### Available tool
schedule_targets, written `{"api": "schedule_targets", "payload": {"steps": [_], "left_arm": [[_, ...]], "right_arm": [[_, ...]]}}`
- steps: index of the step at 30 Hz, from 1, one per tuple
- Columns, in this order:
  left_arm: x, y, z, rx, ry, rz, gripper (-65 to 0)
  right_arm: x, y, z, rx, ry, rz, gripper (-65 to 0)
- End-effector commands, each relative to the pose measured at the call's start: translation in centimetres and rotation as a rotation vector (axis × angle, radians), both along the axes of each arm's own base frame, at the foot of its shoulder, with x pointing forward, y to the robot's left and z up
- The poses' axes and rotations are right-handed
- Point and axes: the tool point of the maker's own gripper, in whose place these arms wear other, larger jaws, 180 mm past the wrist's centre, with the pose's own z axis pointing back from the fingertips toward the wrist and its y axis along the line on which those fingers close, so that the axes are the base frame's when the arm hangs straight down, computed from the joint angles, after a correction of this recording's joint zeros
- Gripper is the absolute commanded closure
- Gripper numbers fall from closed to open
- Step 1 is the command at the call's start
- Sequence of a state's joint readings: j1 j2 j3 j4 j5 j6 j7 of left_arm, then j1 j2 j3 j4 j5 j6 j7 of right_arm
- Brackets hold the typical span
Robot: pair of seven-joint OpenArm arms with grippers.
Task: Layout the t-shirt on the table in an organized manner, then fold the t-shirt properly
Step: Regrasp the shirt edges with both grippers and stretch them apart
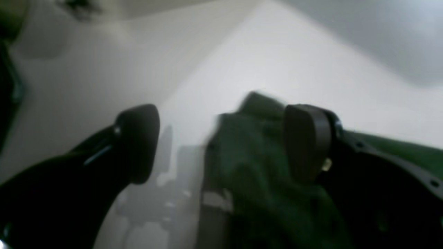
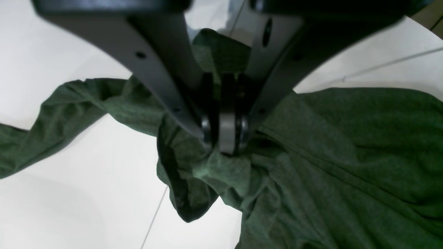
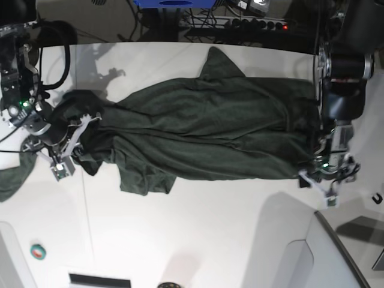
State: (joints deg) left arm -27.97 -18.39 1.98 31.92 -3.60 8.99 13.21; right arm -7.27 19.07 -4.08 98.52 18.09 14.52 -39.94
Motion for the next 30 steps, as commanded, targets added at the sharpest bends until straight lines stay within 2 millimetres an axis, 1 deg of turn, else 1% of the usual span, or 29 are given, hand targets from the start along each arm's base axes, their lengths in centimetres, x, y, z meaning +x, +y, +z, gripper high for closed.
{"api": "schedule_targets", "payload": {"steps": [1,3,5,7,9,13,19,22,23,24,25,26,27,29,30], "left_arm": [[1.1,0.7,1.1,0.031,-0.032,-0.006,-53.8],[0.9,-0.3,-0.4,0.042,0.0,-0.039,-53.6],[0.3,-0.6,-1.5,0.042,0.027,-0.046,-53.5],[-0.4,-0.5,-2.4,0.044,0.042,-0.046,-53.5],[-1.0,-0.3,-2.9,0.051,0.054,-0.049,-53.5],[-2.6,0.1,-4.2,0.056,0.109,-0.042,-53.5],[-8.5,0.5,-8.5,0.072,0.258,-0.054,-53.0],[-11.1,0.7,-10.0,0.066,0.303,-0.046,-53.0],[-11.9,1.4,-10.1,0.076,0.315,-0.039,-52.7],[-12.5,1.8,-10.2,0.08,0.324,-0.036,-49.7],[-12.9,1.9,-10.4,0.081,0.332,-0.036,-44.6],[-13.2,1.9,-10.5,0.08,0.336,-0.035,-38.2],[-13.4,2.0,-10.6,0.08,0.339,-0.033,-30.4],[-13.4,2.0,-10.6,0.08,0.339,-0.033,-12.2],[-13.5,2.1,-10.6,0.082,0.34,-0.032,-4.4]], "right_arm": [[1.0,-0.1,1.4,0.005,-0.053,0.001,-0.2],[0.9,0.0,1.4,0.005,-0.053,0.012,-0.2],[0.8,0.4,1.6,0.004,-0.058,0.047,-0.2],[0.3,0.9,1.7,0.006,-0.058,0.091,-0.2],[0.1,1.5,2.2,0.004,-0.073,0.123,-0.2],[0.1,1.8,2.7,0.002,-0.086,0.137,-0.2],[0.1,1.7,2.6,0.001,-0.083,0.136,-0.2],[0.1,1.6,2.5,0.001,-0.082,0.134,-0.2],[0.0,1.6,2.5,0.001,-0.08,0.134,-0.2],[0.1,1.6,2.5,0.001,-0.082,0.134,-0.2],[0.1,1.6,2.5,0.002,-0.082,0.134,-0.2],[0.1,1.6,2.5,0.002,-0.082,0.134,-0.2],[0.1,1.6,2.5,0.002,-0.082,0.134,-0.2],[0.1,1.6,2.4,0.002,-0.08,0.133,-0.2],[0.1,1.6,2.4,0.003,-0.08,0.133,-0.2]]}}
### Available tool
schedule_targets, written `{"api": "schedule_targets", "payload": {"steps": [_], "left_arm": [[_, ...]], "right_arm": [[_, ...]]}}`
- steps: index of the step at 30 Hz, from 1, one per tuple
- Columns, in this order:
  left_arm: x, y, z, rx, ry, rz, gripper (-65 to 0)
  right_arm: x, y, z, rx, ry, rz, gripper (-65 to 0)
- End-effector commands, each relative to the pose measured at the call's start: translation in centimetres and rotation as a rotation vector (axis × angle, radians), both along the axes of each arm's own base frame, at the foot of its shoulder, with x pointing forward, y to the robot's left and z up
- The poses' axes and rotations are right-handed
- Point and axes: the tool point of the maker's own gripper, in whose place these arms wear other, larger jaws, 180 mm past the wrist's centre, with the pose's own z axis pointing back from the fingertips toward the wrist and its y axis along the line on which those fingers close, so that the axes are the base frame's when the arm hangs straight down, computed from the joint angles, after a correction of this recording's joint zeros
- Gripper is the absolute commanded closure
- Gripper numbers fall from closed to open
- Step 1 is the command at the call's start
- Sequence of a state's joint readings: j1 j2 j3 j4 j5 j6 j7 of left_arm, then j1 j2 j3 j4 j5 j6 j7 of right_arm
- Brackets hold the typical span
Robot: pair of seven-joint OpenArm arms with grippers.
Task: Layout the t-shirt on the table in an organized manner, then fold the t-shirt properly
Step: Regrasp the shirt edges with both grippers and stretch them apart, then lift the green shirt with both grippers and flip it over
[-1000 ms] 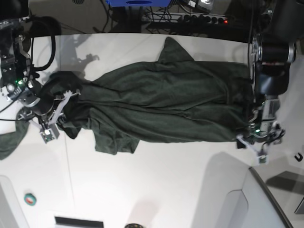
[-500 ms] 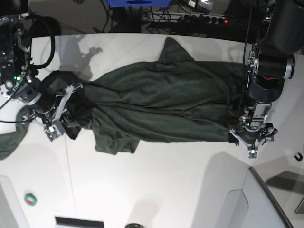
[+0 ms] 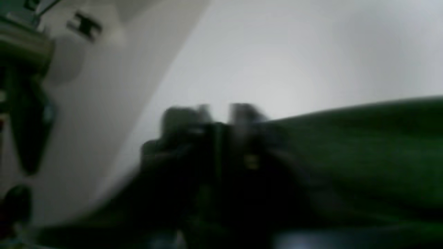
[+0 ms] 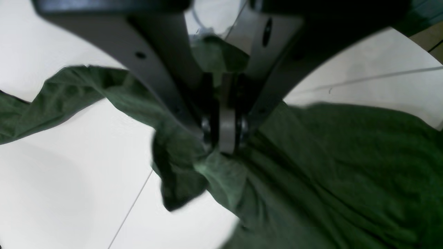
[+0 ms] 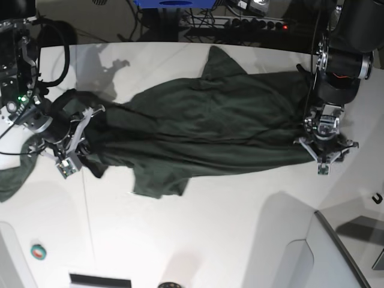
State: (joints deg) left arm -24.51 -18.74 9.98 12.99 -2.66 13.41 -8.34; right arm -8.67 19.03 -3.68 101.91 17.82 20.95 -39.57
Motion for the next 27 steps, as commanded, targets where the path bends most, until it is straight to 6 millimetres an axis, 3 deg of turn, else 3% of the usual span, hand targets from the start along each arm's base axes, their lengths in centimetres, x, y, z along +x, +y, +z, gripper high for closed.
{"api": "schedule_targets", "payload": {"steps": [1,6,9,14,20,27], "left_arm": [[-6.4,0.5,-4.5,-0.083,0.262,0.11,0.0],[-6.2,0.4,-4.4,-0.085,0.257,0.109,0.0],[-4.5,0.0,-3.5,-0.087,0.21,0.088,0.0],[-2.3,0.4,-1.2,-0.083,0.163,0.083,0.0],[1.8,-0.5,5.5,-0.174,-0.032,0.147,0.0],[7.3,-4.1,15.6,-0.249,-0.261,0.104,0.0]], "right_arm": [[0.8,-0.2,1.2,0.005,-0.048,0.007,-0.2],[0.7,-0.8,0.0,0.003,-0.014,-0.012,-0.2],[0.6,-1.0,-0.6,0.002,0.003,-0.021,-0.2],[1.3,-1.6,0.1,-0.002,-0.021,-0.032,-0.2],[2.2,-1.4,0.8,-0.004,-0.038,-0.026,-0.2],[6.6,-1.3,5.0,0.006,-0.161,-0.035,-0.2]]}}
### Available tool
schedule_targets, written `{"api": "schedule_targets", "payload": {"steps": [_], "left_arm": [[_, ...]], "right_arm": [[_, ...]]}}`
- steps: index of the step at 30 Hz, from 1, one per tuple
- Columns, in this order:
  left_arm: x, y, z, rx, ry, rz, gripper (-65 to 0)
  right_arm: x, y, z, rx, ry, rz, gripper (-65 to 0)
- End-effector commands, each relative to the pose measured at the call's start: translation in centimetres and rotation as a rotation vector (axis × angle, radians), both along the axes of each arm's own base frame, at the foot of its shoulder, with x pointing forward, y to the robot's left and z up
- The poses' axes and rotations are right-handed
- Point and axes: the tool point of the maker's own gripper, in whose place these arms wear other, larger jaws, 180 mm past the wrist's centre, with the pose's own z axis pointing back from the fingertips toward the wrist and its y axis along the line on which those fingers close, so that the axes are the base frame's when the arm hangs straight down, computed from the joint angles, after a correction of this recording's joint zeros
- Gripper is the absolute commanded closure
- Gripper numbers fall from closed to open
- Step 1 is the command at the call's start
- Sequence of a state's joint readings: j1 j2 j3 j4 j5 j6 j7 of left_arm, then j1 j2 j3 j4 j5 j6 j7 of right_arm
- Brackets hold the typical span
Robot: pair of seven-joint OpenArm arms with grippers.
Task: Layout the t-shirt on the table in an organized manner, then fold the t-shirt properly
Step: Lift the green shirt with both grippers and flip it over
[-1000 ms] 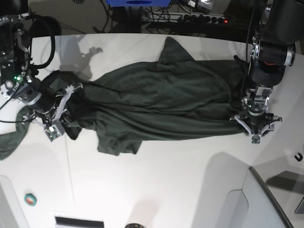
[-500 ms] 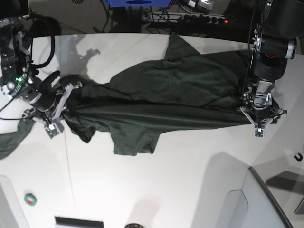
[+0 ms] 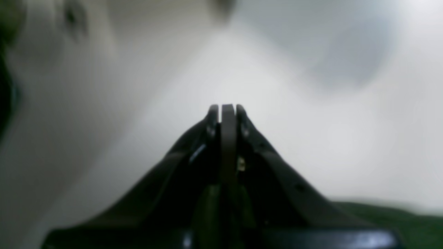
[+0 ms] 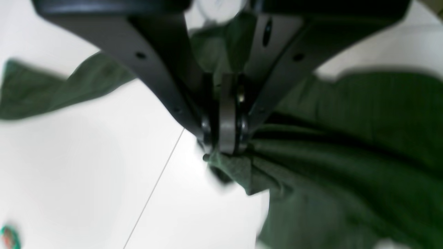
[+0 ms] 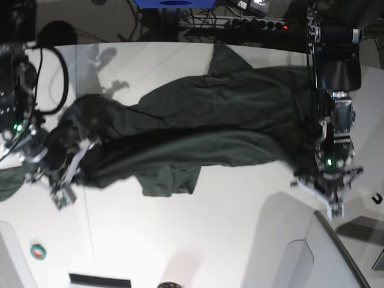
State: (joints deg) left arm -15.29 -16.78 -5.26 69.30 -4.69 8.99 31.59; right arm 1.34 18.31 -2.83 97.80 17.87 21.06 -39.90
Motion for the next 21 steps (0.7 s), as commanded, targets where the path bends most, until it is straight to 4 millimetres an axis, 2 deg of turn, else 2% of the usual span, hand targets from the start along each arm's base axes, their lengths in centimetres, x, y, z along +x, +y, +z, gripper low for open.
{"api": "schedule_targets", "payload": {"steps": [1,6,10,12,16,19,21], "left_arm": [[1.4,0.6,3.0,0.028,-0.07,0.007,0.0],[4.7,-0.5,9.7,0.01,-0.201,0.0,0.0],[7.8,-1.4,16.6,0.007,-0.348,-0.017,0.0],[9.5,-2.1,20.0,-0.005,-0.416,-0.019,0.0],[11.9,-3.2,27.6,-0.032,-0.566,-0.031,0.0],[12.7,-4.2,34.1,-0.027,-0.686,-0.054,0.0],[13.1,-5.3,37.2,-0.019,-0.739,-0.08,0.0]], "right_arm": [[1.4,-0.5,2.3,-0.004,-0.073,0.002,-0.2],[4.1,-1.7,5.9,-0.04,-0.165,0.001,-0.2],[7.2,-1.9,10.6,-0.043,-0.279,-0.003,-0.2],[8.7,-2.8,12.7,-0.066,-0.321,-0.012,-0.2],[11.8,-5.0,20.2,-0.107,-0.473,-0.046,-0.2],[12.8,-7.1,26.9,-0.165,-0.604,-0.073,-0.2],[12.9,-8.2,30.4,-0.193,-0.672,-0.091,-0.2]]}}
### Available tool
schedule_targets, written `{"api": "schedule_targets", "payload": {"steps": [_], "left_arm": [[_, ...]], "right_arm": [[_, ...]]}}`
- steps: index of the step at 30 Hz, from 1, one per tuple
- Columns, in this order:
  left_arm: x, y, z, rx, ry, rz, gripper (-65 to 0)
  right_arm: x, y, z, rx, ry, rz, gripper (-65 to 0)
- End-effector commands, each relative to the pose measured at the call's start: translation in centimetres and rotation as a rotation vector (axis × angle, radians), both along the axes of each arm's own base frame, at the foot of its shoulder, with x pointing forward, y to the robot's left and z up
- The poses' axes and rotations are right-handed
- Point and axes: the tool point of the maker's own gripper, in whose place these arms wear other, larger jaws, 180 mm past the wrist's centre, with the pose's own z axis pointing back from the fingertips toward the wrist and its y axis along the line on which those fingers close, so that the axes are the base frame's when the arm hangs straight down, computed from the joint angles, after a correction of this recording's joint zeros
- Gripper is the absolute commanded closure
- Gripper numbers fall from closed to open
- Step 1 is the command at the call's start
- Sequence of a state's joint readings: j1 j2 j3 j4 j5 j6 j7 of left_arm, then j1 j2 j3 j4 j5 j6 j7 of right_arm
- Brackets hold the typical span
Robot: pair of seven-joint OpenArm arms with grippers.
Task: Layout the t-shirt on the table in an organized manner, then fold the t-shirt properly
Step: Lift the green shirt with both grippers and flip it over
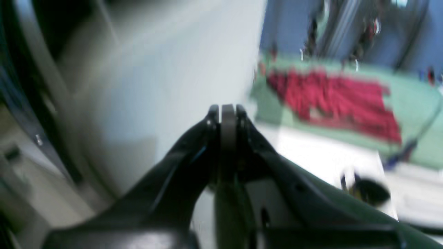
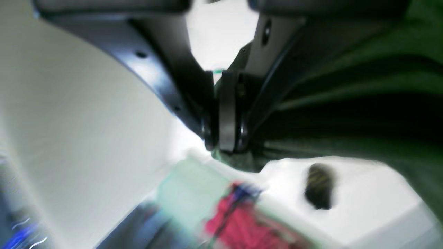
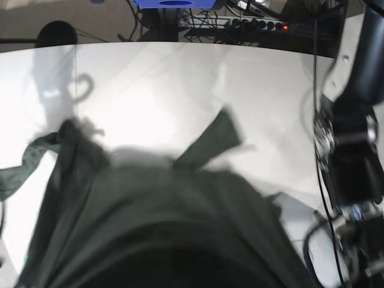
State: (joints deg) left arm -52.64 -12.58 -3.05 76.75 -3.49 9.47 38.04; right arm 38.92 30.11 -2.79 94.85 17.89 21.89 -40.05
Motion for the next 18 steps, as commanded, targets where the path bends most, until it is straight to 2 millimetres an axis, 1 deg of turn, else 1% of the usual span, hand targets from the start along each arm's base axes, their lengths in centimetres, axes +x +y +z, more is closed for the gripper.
{"api": "schedule_targets", "payload": {"steps": [1,2,4,5,6,7,8,9,10,11,14,17,18], "left_arm": [[-0.3,-0.6,4.3,0.016,-0.106,-0.009,0.0],[-0.6,-0.8,5.0,0.015,-0.111,-0.012,0.0],[-1.2,-0.9,5.5,0.003,-0.101,-0.016,0.0],[-1.7,-1.2,5.0,0.003,-0.09,-0.02,0.0],[-2.0,-1.4,4.1,0.008,-0.077,-0.023,0.0],[-2.5,-1.5,2.7,0.015,-0.058,-0.025,0.0],[-2.9,-1.5,1.1,0.023,-0.034,-0.025,0.0],[-3.5,-1.2,-0.7,0.036,-0.005,-0.021,0.0],[-4.1,-0.8,-3.1,0.053,0.039,-0.014,0.0],[-4.7,-0.5,-5.3,0.063,0.08,-0.01,0.0],[-6.9,-0.3,-12.0,0.08,0.213,-0.013,0.0],[-10.1,0.1,-19.8,0.09,0.384,-0.014,0.0],[-11.5,0.4,-22.5,0.094,0.446,-0.012,0.0]], "right_arm": [[-0.4,-0.8,4.1,-0.014,-0.103,-0.009,-0.2],[-0.7,-1.2,5.2,-0.034,-0.127,-0.016,-0.2],[-1.4,-1.7,6.3,-0.069,-0.154,-0.024,-0.2],[-1.8,-2.0,6.0,-0.088,-0.146,-0.029,-0.2],[-2.1,-2.2,4.7,-0.103,-0.119,-0.031,-0.2],[-2.6,-2.2,3.1,-0.113,-0.09,-0.028,-0.2],[-3.2,-2.1,1.3,-0.11,-0.06,-0.025,-0.2],[-4.0,-2.1,-1.1,-0.1,-0.018,-0.023,-0.2],[-4.8,-1.5,-3.7,-0.083,0.028,-0.011,-0.2],[-5.6,-1.1,-5.8,-0.066,0.068,-0.005,-0.2],[-8.2,0.0,-13.1,0.01,0.221,0.002,-0.2],[-11.7,1.7,-21.0,0.117,0.402,-0.004,-0.2],[-12.9,2.1,-23.5,0.149,0.465,-0.011,-0.2]]}}
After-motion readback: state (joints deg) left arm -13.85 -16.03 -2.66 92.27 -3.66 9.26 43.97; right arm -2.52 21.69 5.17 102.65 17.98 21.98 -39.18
